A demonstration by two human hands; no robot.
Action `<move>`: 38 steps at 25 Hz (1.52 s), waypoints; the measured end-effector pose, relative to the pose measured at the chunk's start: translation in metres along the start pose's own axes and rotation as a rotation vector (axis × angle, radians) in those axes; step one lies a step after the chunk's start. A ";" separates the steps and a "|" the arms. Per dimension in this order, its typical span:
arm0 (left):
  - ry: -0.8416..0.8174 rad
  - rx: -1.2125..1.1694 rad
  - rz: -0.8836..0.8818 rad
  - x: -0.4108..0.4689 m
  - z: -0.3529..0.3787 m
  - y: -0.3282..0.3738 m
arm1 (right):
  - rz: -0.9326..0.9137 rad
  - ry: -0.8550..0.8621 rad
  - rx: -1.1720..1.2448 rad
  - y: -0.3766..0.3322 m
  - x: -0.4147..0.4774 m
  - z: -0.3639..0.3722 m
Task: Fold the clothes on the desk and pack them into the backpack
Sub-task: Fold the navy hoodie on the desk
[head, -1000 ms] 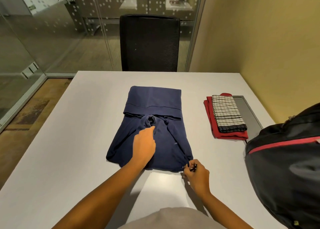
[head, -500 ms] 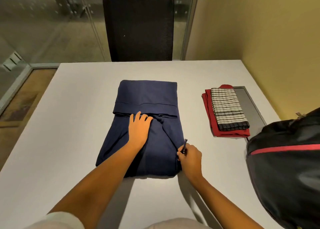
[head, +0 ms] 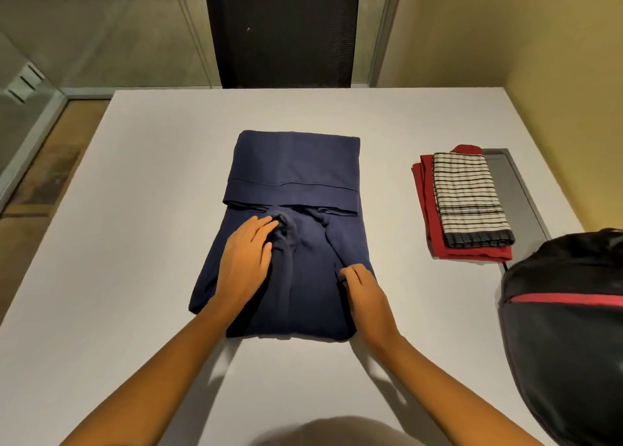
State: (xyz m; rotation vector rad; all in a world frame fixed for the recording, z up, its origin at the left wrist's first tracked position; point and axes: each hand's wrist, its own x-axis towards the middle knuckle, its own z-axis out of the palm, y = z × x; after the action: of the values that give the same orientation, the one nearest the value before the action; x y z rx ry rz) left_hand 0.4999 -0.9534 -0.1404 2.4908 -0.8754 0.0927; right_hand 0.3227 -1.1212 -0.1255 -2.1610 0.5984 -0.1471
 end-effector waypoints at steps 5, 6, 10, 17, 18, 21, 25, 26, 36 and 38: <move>-0.066 0.029 0.047 -0.051 -0.013 -0.041 | -0.008 -0.098 -0.034 0.026 -0.016 -0.010; -0.086 0.048 0.077 -0.061 -0.015 -0.047 | -0.124 -0.084 -0.212 0.036 -0.020 -0.009; -0.152 0.051 0.094 -0.095 -0.020 -0.078 | -0.544 -0.261 -0.608 0.071 -0.033 0.001; -0.215 -0.053 -0.012 -0.117 -0.019 -0.097 | -0.589 -0.290 -0.853 0.067 -0.029 0.019; -0.203 -0.073 -0.031 -0.117 -0.018 -0.096 | -0.572 -0.304 -0.866 0.067 -0.029 0.020; -0.196 -0.129 -0.033 -0.119 -0.020 -0.097 | -0.547 -0.319 -0.875 0.065 -0.032 0.019; -0.226 -0.127 -0.032 -0.127 -0.024 -0.100 | -0.568 -0.301 -0.883 0.065 -0.031 0.014; -0.224 -0.126 -0.032 -0.132 -0.023 -0.098 | -0.579 -0.302 -0.895 0.067 -0.032 0.012; -0.155 -0.240 -0.015 -0.235 -0.010 -0.055 | -0.721 -0.130 -0.806 0.107 -0.094 -0.009; -0.170 -0.317 -0.019 -0.245 -0.018 -0.049 | -0.671 -0.203 -0.732 0.108 -0.109 -0.019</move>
State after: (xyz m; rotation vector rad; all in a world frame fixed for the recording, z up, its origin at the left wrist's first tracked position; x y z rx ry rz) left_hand 0.3376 -0.7725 -0.1996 2.2312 -0.8591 -0.2489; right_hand 0.1819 -1.1388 -0.1865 -2.9716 -0.2690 -0.0658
